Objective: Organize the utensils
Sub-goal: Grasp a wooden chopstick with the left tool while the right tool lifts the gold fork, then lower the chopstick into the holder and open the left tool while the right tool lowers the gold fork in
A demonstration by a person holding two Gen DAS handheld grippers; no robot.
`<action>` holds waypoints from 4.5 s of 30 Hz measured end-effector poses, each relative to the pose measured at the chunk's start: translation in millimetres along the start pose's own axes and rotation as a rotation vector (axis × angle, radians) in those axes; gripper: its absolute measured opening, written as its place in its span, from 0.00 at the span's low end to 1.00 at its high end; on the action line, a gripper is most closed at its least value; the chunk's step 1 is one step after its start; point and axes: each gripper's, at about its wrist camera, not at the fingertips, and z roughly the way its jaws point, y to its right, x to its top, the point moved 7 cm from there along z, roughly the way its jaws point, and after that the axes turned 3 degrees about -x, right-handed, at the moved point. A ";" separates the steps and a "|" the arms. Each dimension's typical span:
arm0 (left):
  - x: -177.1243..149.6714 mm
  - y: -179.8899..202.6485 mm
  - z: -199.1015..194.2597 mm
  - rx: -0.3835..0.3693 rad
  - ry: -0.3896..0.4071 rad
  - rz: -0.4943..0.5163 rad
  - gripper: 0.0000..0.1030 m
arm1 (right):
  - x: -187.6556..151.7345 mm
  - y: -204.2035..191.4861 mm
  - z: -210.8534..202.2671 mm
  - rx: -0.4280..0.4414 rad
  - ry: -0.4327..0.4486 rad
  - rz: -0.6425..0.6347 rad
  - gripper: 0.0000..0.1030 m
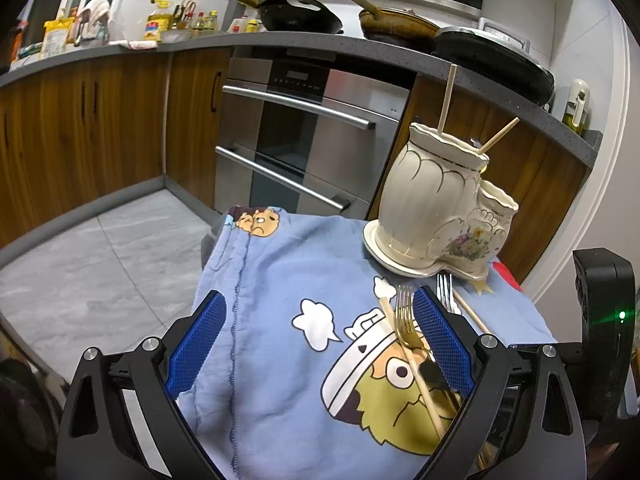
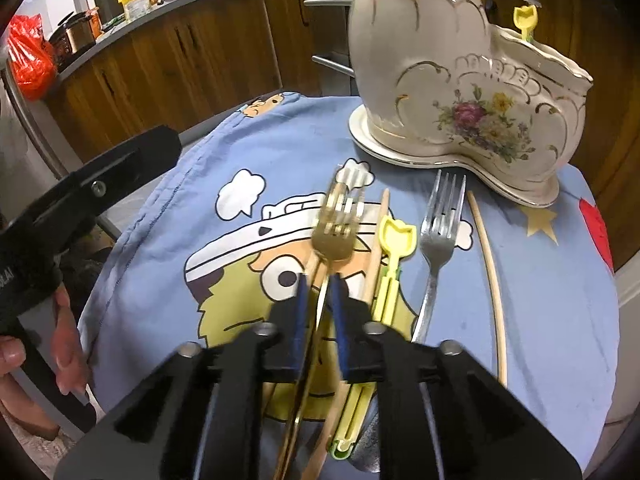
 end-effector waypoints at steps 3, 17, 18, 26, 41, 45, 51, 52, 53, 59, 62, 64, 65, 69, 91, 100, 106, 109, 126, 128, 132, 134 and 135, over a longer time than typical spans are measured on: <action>0.1 -0.1 -0.2 0.000 0.000 0.000 0.91 | -2.2 3.5 -3.7 0.030 0.003 0.024 0.07; -10.8 16.6 11.0 -0.013 -0.054 0.072 0.90 | -9.4 42.4 -80.0 0.152 0.247 0.148 0.05; -13.0 20.3 12.2 -0.023 -0.065 0.080 0.90 | -12.5 47.4 -87.9 0.161 0.269 0.157 0.05; -46.4 70.9 35.8 -0.071 -0.240 0.227 0.57 | -17.2 65.9 -124.0 0.171 0.422 0.141 0.05; -54.8 87.8 71.6 0.044 -0.417 0.354 0.10 | -14.6 88.6 -161.7 0.128 0.591 0.107 0.05; -52.3 86.3 71.0 0.039 -0.413 0.358 0.06 | -15.7 94.3 -163.6 0.126 0.597 0.122 0.05; -32.3 76.5 47.8 -0.008 -0.266 0.301 0.06 | -8.0 105.1 -170.8 0.106 0.622 0.146 0.05; -26.5 76.4 40.8 -0.031 -0.228 0.289 0.06 | -5.4 107.4 -172.0 0.103 0.626 0.153 0.05; -21.0 75.3 34.9 -0.040 -0.198 0.280 0.06 | -1.9 109.7 -173.4 0.100 0.633 0.157 0.05; 14.2 74.3 -1.6 -0.105 0.003 0.249 0.06 | 19.6 117.2 -178.2 0.070 0.658 0.154 0.05; 34.9 80.5 -16.3 -0.153 0.099 0.235 0.06 | 32.2 120.9 -180.7 0.063 0.670 0.152 0.05; 49.9 88.1 -22.6 -0.188 0.160 0.228 0.06 | 42.2 122.5 -184.6 0.060 0.685 0.148 0.05; 59.2 92.4 -23.6 -0.206 0.186 0.222 0.06 | 47.8 123.5 -187.4 0.058 0.696 0.146 0.05; 92.0 107.1 -22.9 -0.237 0.284 0.217 0.06 | 71.7 126.6 -199.2 0.057 0.754 0.145 0.05; 222.3 90.1 63.9 -0.232 0.534 0.053 0.06 | 157.4 162.6 -161.7 0.037 0.832 0.180 0.05; 205.6 96.1 74.1 -0.301 0.514 0.077 0.06 | 152.9 161.5 -129.1 0.051 0.771 0.174 0.05; 199.8 88.8 75.7 -0.298 0.492 0.076 0.06 | 144.5 156.7 -113.3 0.057 0.711 0.162 0.05; 195.4 85.8 77.5 -0.307 0.473 0.071 0.06 | 142.0 155.3 -110.2 0.059 0.692 0.164 0.05; 178.1 69.3 69.9 -0.285 0.420 0.096 0.16 | 131.9 168.8 -82.5 0.064 0.585 0.217 0.05; 177.4 68.2 70.3 -0.278 0.417 0.098 0.17 | 132.3 171.0 -82.6 0.059 0.583 0.222 0.05; 177.0 64.1 68.2 -0.261 0.420 0.098 0.27 | 131.5 176.4 -82.1 0.062 0.578 0.244 0.07; 177.4 63.5 65.7 -0.257 0.420 0.100 0.31 | 131.5 177.4 -82.5 0.057 0.579 0.245 0.07; 177.4 63.0 64.4 -0.256 0.421 0.100 0.32 | 131.1 178.4 -82.5 0.052 0.578 0.248 0.07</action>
